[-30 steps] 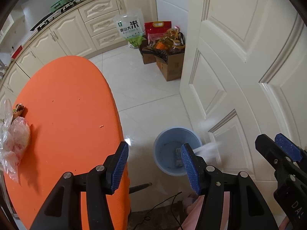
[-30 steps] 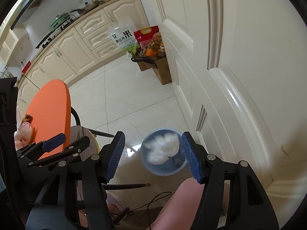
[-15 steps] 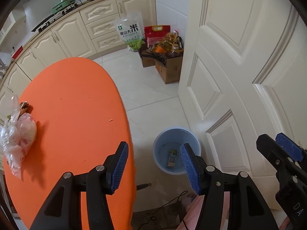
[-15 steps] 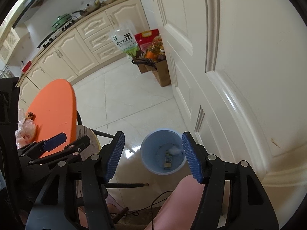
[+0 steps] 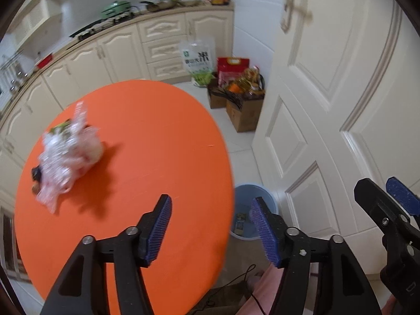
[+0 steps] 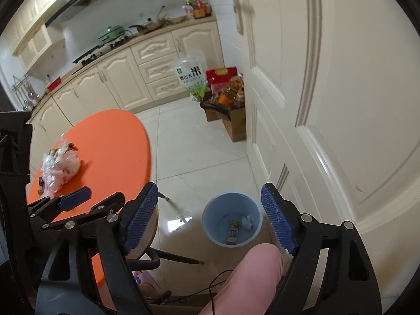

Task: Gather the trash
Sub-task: 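Move both tools back toward the trash pile on the table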

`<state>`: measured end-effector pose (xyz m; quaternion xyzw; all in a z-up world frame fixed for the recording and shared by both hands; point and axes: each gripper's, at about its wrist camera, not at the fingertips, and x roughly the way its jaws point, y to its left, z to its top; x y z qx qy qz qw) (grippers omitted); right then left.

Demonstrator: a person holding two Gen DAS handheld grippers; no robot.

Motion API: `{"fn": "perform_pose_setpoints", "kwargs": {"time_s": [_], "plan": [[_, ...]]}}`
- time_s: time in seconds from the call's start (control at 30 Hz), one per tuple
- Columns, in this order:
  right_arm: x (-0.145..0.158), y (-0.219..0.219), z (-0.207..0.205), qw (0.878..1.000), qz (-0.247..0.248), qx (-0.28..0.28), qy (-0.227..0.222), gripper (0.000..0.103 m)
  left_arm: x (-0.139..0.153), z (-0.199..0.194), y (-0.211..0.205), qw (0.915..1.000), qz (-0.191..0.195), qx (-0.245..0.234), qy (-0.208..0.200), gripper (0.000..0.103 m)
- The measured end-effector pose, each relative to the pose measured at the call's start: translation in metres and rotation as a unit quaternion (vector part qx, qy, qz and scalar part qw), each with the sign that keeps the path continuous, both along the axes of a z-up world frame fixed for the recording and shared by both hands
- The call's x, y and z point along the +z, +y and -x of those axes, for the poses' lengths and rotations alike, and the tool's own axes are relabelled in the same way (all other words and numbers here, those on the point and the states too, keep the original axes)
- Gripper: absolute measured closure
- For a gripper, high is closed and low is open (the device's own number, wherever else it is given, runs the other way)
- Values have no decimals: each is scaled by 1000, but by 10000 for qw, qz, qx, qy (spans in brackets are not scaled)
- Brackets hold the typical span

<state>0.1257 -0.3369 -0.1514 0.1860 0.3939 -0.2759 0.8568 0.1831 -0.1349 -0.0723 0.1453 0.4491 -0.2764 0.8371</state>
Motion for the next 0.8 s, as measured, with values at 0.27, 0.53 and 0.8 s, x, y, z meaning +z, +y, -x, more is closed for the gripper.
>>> {"fn": "perform_pose_setpoints", "kwargs": {"time_s": [0.27, 0.53, 0.8], "plan": [[31, 70, -2, 9975, 315, 476, -422, 8, 20, 35, 86, 9966, 369, 584, -447, 31], [41, 124, -27, 9913, 418, 1110, -565, 0, 36, 64, 168, 9874, 572, 1313, -674, 25], [29, 162, -70, 9845, 375, 1619, -563, 0, 34, 40, 229, 9750, 526, 2102, -497, 22]]}}
